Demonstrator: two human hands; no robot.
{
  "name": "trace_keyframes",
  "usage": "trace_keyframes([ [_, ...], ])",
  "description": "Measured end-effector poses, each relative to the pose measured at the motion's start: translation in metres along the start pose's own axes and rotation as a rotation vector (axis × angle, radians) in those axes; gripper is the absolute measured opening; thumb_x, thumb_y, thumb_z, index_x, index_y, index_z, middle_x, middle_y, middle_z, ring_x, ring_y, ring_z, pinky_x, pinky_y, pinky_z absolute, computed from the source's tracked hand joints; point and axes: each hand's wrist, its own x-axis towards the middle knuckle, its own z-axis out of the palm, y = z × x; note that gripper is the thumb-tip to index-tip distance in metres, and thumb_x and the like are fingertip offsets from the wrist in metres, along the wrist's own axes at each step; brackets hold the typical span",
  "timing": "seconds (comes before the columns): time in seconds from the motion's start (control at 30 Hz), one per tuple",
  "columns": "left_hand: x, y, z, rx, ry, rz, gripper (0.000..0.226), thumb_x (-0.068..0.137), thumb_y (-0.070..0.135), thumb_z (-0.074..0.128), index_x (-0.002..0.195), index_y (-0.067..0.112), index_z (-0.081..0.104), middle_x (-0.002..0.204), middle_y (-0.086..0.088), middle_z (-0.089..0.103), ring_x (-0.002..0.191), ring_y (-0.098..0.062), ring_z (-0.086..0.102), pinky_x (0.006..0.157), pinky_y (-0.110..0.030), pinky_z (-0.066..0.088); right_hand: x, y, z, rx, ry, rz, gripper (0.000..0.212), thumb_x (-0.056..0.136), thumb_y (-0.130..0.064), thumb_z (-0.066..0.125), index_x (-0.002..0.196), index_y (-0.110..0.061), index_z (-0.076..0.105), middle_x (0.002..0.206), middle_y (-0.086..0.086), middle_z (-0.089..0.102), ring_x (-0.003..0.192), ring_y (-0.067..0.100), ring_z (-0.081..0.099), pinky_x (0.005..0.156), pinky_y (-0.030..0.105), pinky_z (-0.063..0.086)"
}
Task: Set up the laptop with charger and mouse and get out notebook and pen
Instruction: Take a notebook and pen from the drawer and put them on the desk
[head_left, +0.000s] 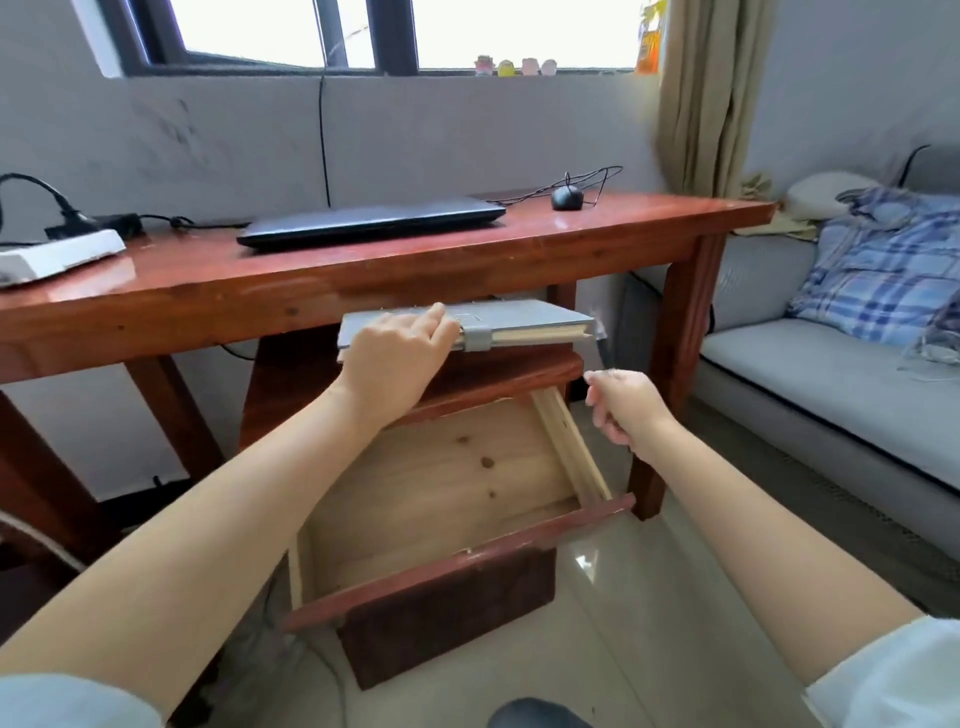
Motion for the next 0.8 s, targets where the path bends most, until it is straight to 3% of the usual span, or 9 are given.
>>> trace_keyframes([
  [0.07,-0.015,-0.007,0.009,-0.007,-0.015,0.034,0.016,0.055,-0.007,0.059,0.063,0.003,0.069,0.079,-0.015,0.078,0.045,-0.024,0.069,0.035,-0.022,0.049,-0.009,0.024,0.008,-0.26,-0.164,-0.01,0.043,0.096,-0.022,0.045,0.054,-0.011,0.046,0.017,-0.004,0.035,0.013,0.005,0.03,0.026,0.003,0.024],
  [0.23,-0.058,-0.02,0.031,0.006,-0.215,-0.032,0.025,0.051,-0.001,0.086,0.063,0.001,0.064,0.061,-0.012,0.072,0.032,-0.022,0.059,0.027,-0.021,0.042,-0.038,0.07,0.024,-0.734,-0.541,-0.077,0.039,0.098,-0.034,0.039,0.065,-0.022,0.057,0.03,-0.007,0.057,0.032,0.0,0.051,0.049,0.012,0.047],
  [0.3,-0.065,-0.024,0.035,-0.004,-0.269,-0.09,0.021,0.062,0.001,0.081,0.072,-0.001,0.063,0.057,-0.013,0.065,0.038,-0.025,0.06,0.032,-0.024,0.044,-0.052,0.092,0.034,-1.002,-0.748,-0.149,0.035,0.097,-0.035,0.041,0.076,-0.017,0.062,0.054,-0.004,0.07,0.052,0.008,0.06,0.065,0.022,0.049],
  [0.37,-0.067,-0.028,0.042,-0.015,-0.419,-0.167,0.022,0.088,0.015,0.059,0.104,0.0,0.056,0.081,-0.018,0.067,0.067,-0.033,0.067,0.051,-0.036,0.051,-0.063,0.112,0.047,-1.249,-0.821,-0.317,0.033,0.097,-0.032,0.041,0.1,-0.008,0.064,0.093,0.012,0.073,0.08,0.023,0.065,0.071,0.03,0.048],
  [0.43,-0.069,-0.033,0.05,-0.022,-0.553,-0.174,0.035,0.098,0.028,0.038,0.124,0.004,0.04,0.101,-0.019,0.064,0.089,-0.038,0.063,0.065,-0.042,0.051,-0.062,0.128,0.057,-1.339,-0.721,-0.466,0.034,0.098,-0.027,0.04,0.121,-0.008,0.055,0.117,0.013,0.066,0.103,0.029,0.062,0.085,0.035,0.051],
  [0.5,-0.071,-0.036,0.054,-0.012,-0.583,-0.153,0.036,0.099,0.027,0.037,0.128,0.007,0.035,0.105,-0.019,0.063,0.091,-0.038,0.063,0.066,-0.043,0.051,-0.059,0.133,0.062,-1.406,-0.593,-0.594,0.033,0.098,-0.024,0.039,0.122,-0.008,0.054,0.114,0.012,0.068,0.102,0.026,0.064,0.086,0.036,0.052],
  [0.63,-0.064,-0.048,0.066,-0.009,-0.532,-0.133,0.037,0.098,0.032,0.036,0.123,0.005,0.038,0.098,-0.018,0.066,0.084,-0.038,0.064,0.058,-0.036,0.041,-0.062,0.128,0.072,-1.209,-0.218,-0.921,0.031,0.084,-0.02,0.064,0.055,-0.01,0.068,0.043,0.003,0.067,0.038,0.015,0.064,0.035,0.016,0.047],
  [0.73,-0.051,-0.057,0.068,-0.021,-0.568,-0.083,0.039,0.097,0.034,0.037,0.123,0.005,0.038,0.092,-0.016,0.067,0.074,-0.035,0.063,0.056,-0.033,0.037,-0.049,0.114,0.082,-1.085,0.063,-0.994,0.05,0.089,-0.024,0.051,0.041,-0.012,0.059,0.032,0.001,0.059,0.03,0.018,0.057,0.035,0.015,0.044],
  [0.8,-0.043,-0.062,0.068,-0.053,-0.594,-0.058,0.037,0.096,0.035,0.039,0.12,0.006,0.039,0.082,-0.014,0.065,0.062,-0.03,0.055,0.055,-0.033,0.039,-0.039,0.099,0.093,-1.105,0.108,-0.974,0.032,0.072,-0.013,0.075,0.044,-0.01,0.06,0.034,0.004,0.06,0.031,0.021,0.058,0.04,0.017,0.047],
])
